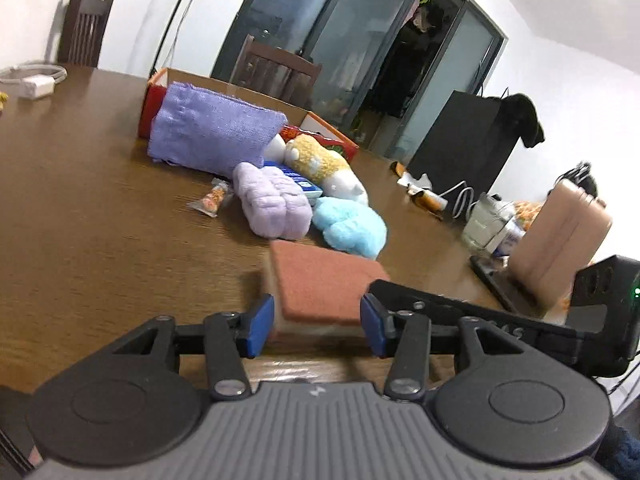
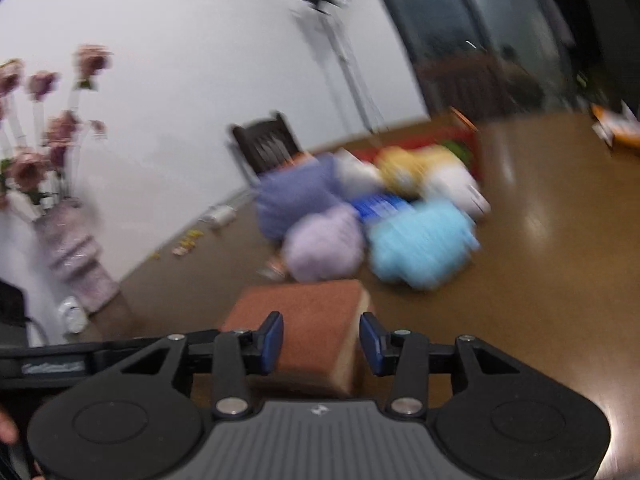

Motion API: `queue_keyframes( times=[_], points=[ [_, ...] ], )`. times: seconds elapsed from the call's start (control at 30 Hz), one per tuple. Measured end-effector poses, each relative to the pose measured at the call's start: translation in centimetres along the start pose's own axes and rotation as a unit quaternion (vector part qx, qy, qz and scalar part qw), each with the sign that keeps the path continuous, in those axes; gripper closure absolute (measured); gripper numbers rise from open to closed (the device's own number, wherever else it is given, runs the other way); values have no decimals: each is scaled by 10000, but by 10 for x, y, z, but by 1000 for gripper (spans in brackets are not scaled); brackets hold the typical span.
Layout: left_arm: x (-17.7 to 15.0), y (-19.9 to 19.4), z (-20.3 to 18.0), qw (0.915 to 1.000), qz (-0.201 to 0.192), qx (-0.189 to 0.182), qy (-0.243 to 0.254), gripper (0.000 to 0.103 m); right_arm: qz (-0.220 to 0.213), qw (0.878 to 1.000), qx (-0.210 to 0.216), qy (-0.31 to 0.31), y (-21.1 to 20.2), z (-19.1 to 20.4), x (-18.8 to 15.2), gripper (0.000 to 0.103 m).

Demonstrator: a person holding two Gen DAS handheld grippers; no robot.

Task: Organize soft objects
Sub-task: 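Lift the sponge block with both grippers and carry it into the cardboard box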

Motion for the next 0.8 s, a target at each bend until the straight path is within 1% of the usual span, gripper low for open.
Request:
queue_keyframes(
  times=[0.03, 0.07, 0.1, 0.17, 0.2, 0.27, 0.3, 0.37, 0.4, 0.43, 0.47, 0.5, 0.53, 0.57, 0.6, 0.63, 0.7, 0.77, 0.8],
  points=[
    [1, -5, 0, 10000, -82, 34, 37, 50, -71, 9999, 0, 98, -3, -3, -1, 59],
    [3, -8, 1, 9999, -141, 55, 25, 46, -117, 9998, -17, 171, -7, -5, -2, 57],
    [5, -7, 1, 9998, -172, 84, -13, 44, -170, 9997, -48, 193, -10, -7, -1, 54],
    [10, -9, 5, 9996, -262, 111, -81, 44, -306, 9993, -74, 218, -15, -7, 3, 51],
    [12, -7, 7, 9994, -275, 152, -118, 44, -364, 9990, -68, 248, -17, -7, 5, 48],
    [14, 0, 9, 9994, -223, 202, -174, 44, -400, 9987, -105, 299, -16, -6, 7, 44],
    [14, 4, 9, 9994, -213, 183, -197, 44, -398, 9985, -194, 307, -14, -5, 7, 39],
    [12, 13, 11, 9994, -170, 120, -271, 44, -324, 9980, -462, 277, -9, -7, 4, 36],
    [11, 17, 12, 9994, -110, 107, -315, 44, -300, 9977, -548, 275, -8, -9, 2, 37],
    [9, 20, 13, 9994, -71, 69, -339, 45, -280, 9978, -524, 310, -7, -10, 2, 38],
    [7, 23, 14, 9993, -28, 26, -360, 47, -269, 9978, -471, 381, -7, -12, 1, 42],
    [5, 25, 13, 9993, 15, -46, -369, 55, -264, 9976, -408, 488, -6, -13, 1, 48],
    [3, 26, 12, 9992, 51, -126, -370, 59, -238, 9976, -349, 554, -4, -14, 0, 52],
    [2, 27, 10, 9991, 72, -207, -367, 61, -202, 9977, -264, 596, -2, -14, 0, 61],
    [1, 28, 10, 9992, 61, -185, -349, 62, -148, 9977, -160, 640, 1, -13, -1, 67],
    [2, 29, 9, 9995, 36, -134, -280, 62, -106, 9975, -71, 692, 4, -12, -1, 67],
    [8, 28, 9, 9995, 14, -127, -278, 64, -55, 9980, -80, 627, 8, -10, 1, 68],
    [24, 25, 7, 9991, -176, -227, -324, 64, -81, 9985, -130, 531, 9, -5, 10, 69],
    [33, 24, 6, 9988, -295, -255, -289, 64, -195, 9988, -114, 431, 8, 1, 19, 69]
  ],
)
Point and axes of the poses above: each gripper's, at about its wrist camera, not at the fingertips, and y roughly the way its jaws point, z to its left, x to its top, the point moved 7 cm from there along y, roughly the way its jaws point, and after that the axes turned 6 degrees about -z, right-handed, at the moved point
